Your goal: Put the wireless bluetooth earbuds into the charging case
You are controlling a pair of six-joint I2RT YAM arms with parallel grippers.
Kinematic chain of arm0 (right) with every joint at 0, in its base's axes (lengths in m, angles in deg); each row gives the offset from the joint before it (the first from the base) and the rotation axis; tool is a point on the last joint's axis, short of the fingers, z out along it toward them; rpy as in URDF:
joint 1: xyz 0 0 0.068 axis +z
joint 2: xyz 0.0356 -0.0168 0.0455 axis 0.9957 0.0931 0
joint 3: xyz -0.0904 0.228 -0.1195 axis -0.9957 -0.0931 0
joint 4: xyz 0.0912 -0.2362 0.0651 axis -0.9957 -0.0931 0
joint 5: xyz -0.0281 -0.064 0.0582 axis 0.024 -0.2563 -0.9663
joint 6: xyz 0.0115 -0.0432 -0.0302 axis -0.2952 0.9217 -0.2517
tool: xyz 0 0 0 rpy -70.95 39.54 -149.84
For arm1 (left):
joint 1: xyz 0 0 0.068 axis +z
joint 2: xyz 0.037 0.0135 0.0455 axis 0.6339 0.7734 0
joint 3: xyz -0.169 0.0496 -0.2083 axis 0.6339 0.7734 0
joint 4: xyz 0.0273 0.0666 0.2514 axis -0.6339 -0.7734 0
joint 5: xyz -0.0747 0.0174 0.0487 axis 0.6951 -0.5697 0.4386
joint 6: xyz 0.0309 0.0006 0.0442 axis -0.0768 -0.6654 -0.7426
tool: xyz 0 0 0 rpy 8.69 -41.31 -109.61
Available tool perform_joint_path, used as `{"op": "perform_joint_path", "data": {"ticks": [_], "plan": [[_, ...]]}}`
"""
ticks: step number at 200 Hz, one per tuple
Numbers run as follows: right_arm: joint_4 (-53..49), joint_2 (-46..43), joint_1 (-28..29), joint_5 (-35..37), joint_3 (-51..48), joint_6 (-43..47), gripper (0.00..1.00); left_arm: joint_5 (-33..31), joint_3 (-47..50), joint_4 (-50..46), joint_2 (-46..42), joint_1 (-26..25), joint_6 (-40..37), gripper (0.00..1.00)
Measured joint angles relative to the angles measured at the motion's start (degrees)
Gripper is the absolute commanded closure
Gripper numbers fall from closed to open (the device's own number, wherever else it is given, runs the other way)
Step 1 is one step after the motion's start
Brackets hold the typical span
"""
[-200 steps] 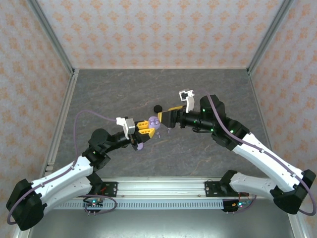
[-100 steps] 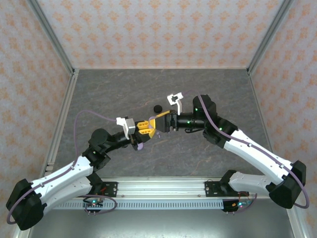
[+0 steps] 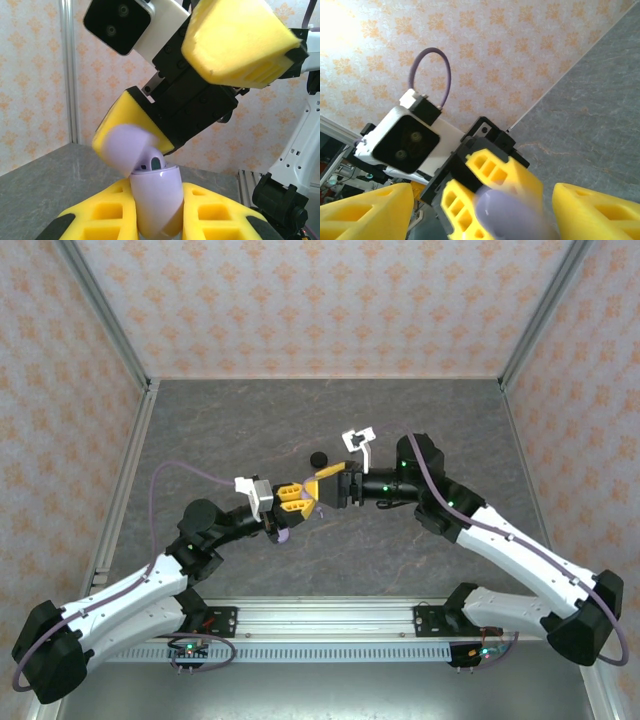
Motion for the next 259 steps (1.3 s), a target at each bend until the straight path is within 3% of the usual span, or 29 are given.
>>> {"op": "perform_joint_path", "data": {"ticks": [79, 139, 166, 206, 259], "plan": [[-1.55, -2.51, 0.24, 3.56, -1.14, 2.25, 0.25, -0.02, 0.00, -0.24, 0.07, 0.00, -0.02, 1.00], [-14.51, -3.82, -0.55, 21.29, -0.46, 5.20, 0.16, -1.55, -0.17, -2.54, 0.68, 0.00, -0.02, 1.00], [-17.49, -4.50, -2.56, 29.70, -1.05, 3.87, 0.06, -3.76, -1.49, -5.07, 2.67, 0.00, -0.02, 1.00], [-19.52, -3.91, -4.20, 37.11, -5.99, 0.26, 0.01, -12.85, -4.20, -9.64, 8.09, 0.15, 0.04, 1.00], [-20.37, -2.89, -4.81, 40.02, -8.39, -0.63, 0.01, -19.74, -9.38, -17.35, 19.69, 10.27, 6.03, 1.00]]}}
